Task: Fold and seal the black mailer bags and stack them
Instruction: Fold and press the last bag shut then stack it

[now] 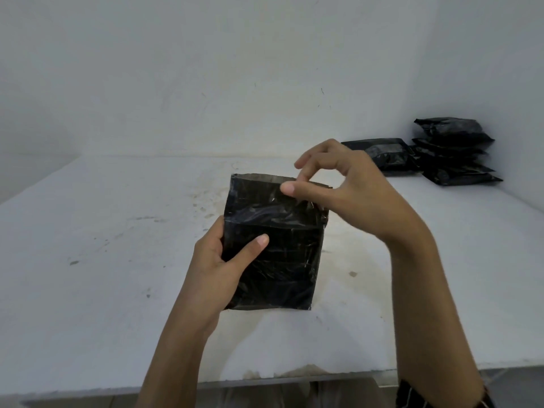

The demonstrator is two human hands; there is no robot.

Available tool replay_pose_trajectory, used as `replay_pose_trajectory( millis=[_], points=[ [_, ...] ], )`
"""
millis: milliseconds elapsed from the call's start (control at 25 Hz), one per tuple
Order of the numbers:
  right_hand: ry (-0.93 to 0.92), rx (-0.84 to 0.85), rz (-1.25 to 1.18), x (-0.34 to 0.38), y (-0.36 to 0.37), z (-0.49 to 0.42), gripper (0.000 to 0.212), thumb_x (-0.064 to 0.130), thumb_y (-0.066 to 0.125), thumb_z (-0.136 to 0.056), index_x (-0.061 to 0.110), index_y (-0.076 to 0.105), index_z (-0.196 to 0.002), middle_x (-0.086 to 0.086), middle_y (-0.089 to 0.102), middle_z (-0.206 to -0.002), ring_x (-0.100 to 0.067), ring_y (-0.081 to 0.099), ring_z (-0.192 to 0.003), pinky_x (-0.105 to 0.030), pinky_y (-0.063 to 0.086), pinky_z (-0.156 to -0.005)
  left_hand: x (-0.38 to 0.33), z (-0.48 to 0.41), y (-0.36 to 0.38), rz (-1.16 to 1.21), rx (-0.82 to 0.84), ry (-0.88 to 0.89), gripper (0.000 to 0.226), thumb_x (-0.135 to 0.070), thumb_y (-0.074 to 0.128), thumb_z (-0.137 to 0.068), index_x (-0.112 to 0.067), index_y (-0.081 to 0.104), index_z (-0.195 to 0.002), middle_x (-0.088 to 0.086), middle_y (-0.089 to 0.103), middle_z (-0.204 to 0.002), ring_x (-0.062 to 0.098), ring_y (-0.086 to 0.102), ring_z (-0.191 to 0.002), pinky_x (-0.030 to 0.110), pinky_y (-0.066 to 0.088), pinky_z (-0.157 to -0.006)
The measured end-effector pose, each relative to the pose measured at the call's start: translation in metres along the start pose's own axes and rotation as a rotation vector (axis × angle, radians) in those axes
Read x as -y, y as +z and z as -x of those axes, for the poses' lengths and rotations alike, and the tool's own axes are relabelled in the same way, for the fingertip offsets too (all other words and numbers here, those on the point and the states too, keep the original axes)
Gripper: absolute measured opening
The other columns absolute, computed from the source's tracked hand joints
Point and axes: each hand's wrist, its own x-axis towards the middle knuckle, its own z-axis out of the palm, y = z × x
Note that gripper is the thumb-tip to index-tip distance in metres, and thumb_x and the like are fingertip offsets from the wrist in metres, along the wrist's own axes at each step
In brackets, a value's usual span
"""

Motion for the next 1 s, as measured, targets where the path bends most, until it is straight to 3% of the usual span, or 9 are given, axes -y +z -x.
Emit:
replay_pose_trajectory(
  millis=[80, 200, 280, 360, 480, 600, 720, 800, 1000],
  points=[
    [0.022, 0.071, -0.069, -0.012, -0.011, 0.002, 0.02, 0.036, 0.072, -0.078, 0.016, 0.069, -0.078, 0.008, 0.063, -0.106, 0.003, 0.056, -0.101, -0.006, 0.034, -0.088, 0.001, 0.0, 0.0, 0.01, 0.011, -0.008, 0.035, -0.02, 0.066, -0.08, -0.026, 0.061, -0.114, -0.012, 0.071, -0.105, 0.004, 0.066, -0.099, 0.023, 0.053, -0.082],
    [-0.013, 0.072, -0.207, -0.025, -0.009, 0.004, 0.019, 0.022, 0.065, -0.086, 0.005, 0.066, -0.079, -0.006, 0.065, -0.099, -0.011, 0.062, -0.084, -0.025, 0.047, -0.08, -0.001, 0.0, 0.009, 0.046, 0.003, 0.005, 0.035, -0.03, 0.065, -0.075, -0.026, 0.064, -0.11, -0.013, 0.072, -0.1, 0.001, 0.066, -0.094, 0.014, 0.054, -0.074],
    [-0.022, 0.04, -0.24, -0.027, -0.003, 0.005, 0.021, 0.02, 0.062, -0.089, 0.001, 0.062, -0.08, -0.012, 0.063, -0.095, -0.022, 0.059, -0.075, -0.035, 0.048, -0.071, -0.002, -0.004, 0.019, 0.077, -0.042, 0.038, 0.032, -0.034, 0.061, -0.077, -0.025, 0.064, -0.108, -0.014, 0.072, -0.098, -0.002, 0.066, -0.091, 0.01, 0.051, -0.069],
    [-0.013, 0.002, -0.222, -0.028, 0.001, 0.006, 0.023, 0.022, 0.06, -0.09, 0.001, 0.061, -0.081, -0.012, 0.062, -0.093, -0.03, 0.057, -0.075, -0.04, 0.049, -0.072, -0.003, -0.01, 0.029, 0.062, -0.109, 0.088, 0.021, -0.028, 0.057, -0.087, -0.022, 0.065, -0.106, -0.011, 0.072, -0.096, 0.0, 0.067, -0.09, 0.012, 0.051, -0.069],
    [0.016, -0.044, -0.256, -0.027, 0.002, 0.008, 0.028, 0.027, 0.061, -0.09, 0.0, 0.058, -0.08, -0.01, 0.06, -0.086, -0.017, 0.055, -0.064, -0.032, 0.044, -0.062, -0.003, -0.015, 0.039, -0.024, -0.197, 0.175, 0.015, -0.025, 0.052, -0.094, -0.022, 0.064, -0.101, -0.012, 0.071, -0.091, -0.001, 0.066, -0.086, 0.013, 0.051, -0.069],
    [0.049, -0.129, -0.298, -0.029, 0.003, 0.01, 0.027, 0.029, 0.06, -0.09, 0.005, 0.053, -0.082, 0.007, 0.056, -0.067, -0.002, 0.048, -0.052, -0.017, 0.037, -0.053, -0.003, -0.018, 0.046, -0.086, -0.232, 0.238, 0.016, -0.026, 0.048, -0.096, -0.022, 0.063, -0.098, -0.01, 0.069, -0.091, 0.0, 0.065, -0.087, 0.016, 0.051, -0.074],
    [0.201, -0.172, -0.556, -0.038, 0.002, 0.019, 0.031, 0.039, 0.063, -0.082, 0.015, 0.055, -0.099, 0.002, 0.066, -0.081, -0.006, 0.061, -0.067, -0.02, 0.049, -0.063, -0.001, -0.024, 0.049, -0.098, -0.255, 0.222, 0.019, -0.028, 0.049, -0.096, -0.017, 0.064, -0.095, -0.001, 0.069, -0.09, 0.014, 0.066, -0.087, 0.032, 0.055, -0.079],
    [0.364, -0.075, -0.798, -0.047, 0.0, 0.032, 0.039, 0.036, 0.065, -0.074, 0.013, 0.06, -0.105, -0.005, 0.072, -0.085, -0.012, 0.067, -0.071, -0.02, 0.053, -0.063, 0.0, -0.028, 0.049, -0.089, -0.252, 0.191, 0.022, -0.028, 0.05, -0.096, -0.012, 0.065, -0.094, 0.007, 0.069, -0.091, 0.022, 0.066, -0.087, 0.04, 0.056, -0.08],
    [0.554, 0.001, -0.85, -0.073, 0.002, 0.045, 0.018, 0.014, 0.065, -0.082, 0.008, 0.071, -0.097, -0.005, 0.073, -0.081, -0.012, 0.066, -0.068, -0.023, 0.056, -0.064, 0.005, -0.039, 0.051, 0.03, -0.096, -0.117, 0.026, -0.035, 0.058, -0.089, -0.011, 0.068, -0.093, 0.004, 0.073, -0.082, 0.015, 0.07, -0.073, 0.022, 0.055, -0.061]
  ],
)
